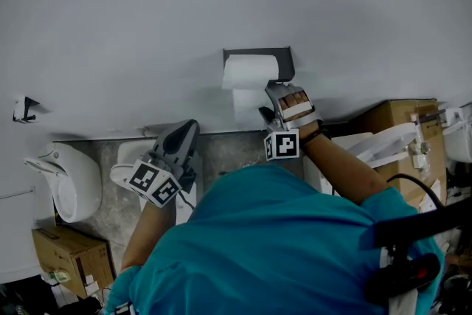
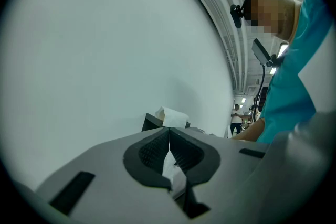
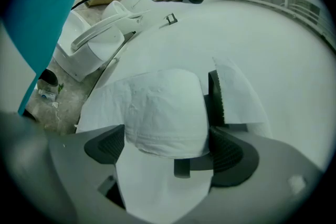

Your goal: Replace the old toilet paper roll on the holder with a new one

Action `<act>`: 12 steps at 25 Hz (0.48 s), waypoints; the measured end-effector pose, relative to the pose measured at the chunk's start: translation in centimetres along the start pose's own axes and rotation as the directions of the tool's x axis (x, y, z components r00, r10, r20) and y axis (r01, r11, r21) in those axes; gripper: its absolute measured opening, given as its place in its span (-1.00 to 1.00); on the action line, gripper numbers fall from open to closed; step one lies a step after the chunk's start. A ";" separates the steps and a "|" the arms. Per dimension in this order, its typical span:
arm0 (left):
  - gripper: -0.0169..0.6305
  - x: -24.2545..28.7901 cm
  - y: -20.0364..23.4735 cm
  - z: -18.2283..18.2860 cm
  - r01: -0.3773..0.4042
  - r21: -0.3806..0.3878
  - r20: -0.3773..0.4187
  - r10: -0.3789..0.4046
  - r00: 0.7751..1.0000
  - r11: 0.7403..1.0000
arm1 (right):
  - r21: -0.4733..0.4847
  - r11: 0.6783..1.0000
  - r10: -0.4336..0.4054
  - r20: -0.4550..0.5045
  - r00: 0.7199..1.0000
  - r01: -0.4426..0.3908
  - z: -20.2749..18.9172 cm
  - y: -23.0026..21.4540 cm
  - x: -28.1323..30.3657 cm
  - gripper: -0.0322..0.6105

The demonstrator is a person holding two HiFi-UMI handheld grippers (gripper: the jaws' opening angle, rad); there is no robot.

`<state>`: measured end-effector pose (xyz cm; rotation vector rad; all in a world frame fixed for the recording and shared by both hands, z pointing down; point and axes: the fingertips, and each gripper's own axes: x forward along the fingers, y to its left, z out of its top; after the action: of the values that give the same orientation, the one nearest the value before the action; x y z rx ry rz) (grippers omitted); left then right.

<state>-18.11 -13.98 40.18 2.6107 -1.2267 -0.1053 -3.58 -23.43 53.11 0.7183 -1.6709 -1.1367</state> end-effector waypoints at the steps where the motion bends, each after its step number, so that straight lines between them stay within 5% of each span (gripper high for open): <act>1: -0.91 -0.1 0.0 0.0 -0.001 -0.001 -0.002 0.001 1.000 1.000 | 0.000 1.000 -0.016 0.000 1.000 0.016 0.0 -0.2 0.0 0.60; 3: -0.92 -0.1 0.0 0.0 -0.003 -0.003 -0.005 0.003 1.000 1.000 | -0.004 0.999 -0.053 -0.001 0.999 0.053 0.2 -0.9 -0.1 0.57; 5: -0.92 -0.2 -0.1 0.1 -0.003 -0.003 -0.007 0.003 1.000 1.000 | -0.009 0.997 -0.083 0.002 0.997 0.083 0.3 -1.4 -0.3 0.34; 12: -0.91 -0.1 -0.5 0.0 0.000 0.002 -0.007 0.000 1.000 1.000 | 0.012 0.998 -0.066 0.028 0.997 0.066 0.3 -2.0 -1.0 0.28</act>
<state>-17.78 -13.62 40.08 2.6102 -1.2245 -0.0950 -3.57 -23.30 50.90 0.7723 -1.6892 -1.1901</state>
